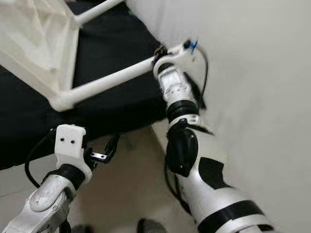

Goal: Building children table

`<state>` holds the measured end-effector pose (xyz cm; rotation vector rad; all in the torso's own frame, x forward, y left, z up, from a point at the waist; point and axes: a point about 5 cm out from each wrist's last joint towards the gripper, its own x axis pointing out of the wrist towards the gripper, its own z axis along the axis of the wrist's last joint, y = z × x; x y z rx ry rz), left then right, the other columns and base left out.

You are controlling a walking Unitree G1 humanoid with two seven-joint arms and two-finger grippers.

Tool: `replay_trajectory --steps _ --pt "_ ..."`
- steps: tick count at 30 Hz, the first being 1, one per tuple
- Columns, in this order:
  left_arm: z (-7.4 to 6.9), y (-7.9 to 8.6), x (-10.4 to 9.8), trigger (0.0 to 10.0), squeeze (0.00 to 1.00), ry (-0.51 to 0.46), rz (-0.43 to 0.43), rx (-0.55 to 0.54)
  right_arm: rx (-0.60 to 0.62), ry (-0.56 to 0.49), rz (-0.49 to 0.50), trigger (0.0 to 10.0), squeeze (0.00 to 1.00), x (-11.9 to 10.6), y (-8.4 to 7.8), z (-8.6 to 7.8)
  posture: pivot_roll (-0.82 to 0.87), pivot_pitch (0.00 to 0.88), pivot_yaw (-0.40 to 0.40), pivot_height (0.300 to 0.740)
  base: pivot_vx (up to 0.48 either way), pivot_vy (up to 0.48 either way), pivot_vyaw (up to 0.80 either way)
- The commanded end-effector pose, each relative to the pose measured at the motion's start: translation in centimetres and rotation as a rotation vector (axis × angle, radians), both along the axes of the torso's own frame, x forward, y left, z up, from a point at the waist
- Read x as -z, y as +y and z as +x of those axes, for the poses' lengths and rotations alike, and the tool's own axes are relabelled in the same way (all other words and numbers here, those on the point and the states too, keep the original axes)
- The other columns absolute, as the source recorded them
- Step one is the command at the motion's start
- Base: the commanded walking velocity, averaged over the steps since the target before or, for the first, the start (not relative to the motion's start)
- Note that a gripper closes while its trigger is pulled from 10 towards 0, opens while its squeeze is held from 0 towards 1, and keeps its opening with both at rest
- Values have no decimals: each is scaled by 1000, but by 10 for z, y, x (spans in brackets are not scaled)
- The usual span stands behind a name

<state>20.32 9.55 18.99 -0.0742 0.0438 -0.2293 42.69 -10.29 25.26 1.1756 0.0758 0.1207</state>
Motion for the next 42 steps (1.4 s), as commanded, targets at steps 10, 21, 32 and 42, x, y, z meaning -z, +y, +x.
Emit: replay_trajectory --steps 10,21,32,42 --pt "-8 -5 -4 10000 0 32 4 21 -214 62 8 10000 0 12 66 -12 127 320 -119 740 0 0 0" --pt "-8 -6 -8 10000 0 30 5 14 -258 6 72 10000 1000 -6 82 -14 132 317 -129 740 0 0 0" --pt "-8 -8 -10 10000 0 30 7 17 -293 -37 74 10000 0 -17 96 -17 124 314 -135 740 0 0 0" --pt "-6 -10 -7 10000 0 36 10 22 -216 -41 18 10000 0 -26 68 -8 93 303 -142 740 0 0 0"
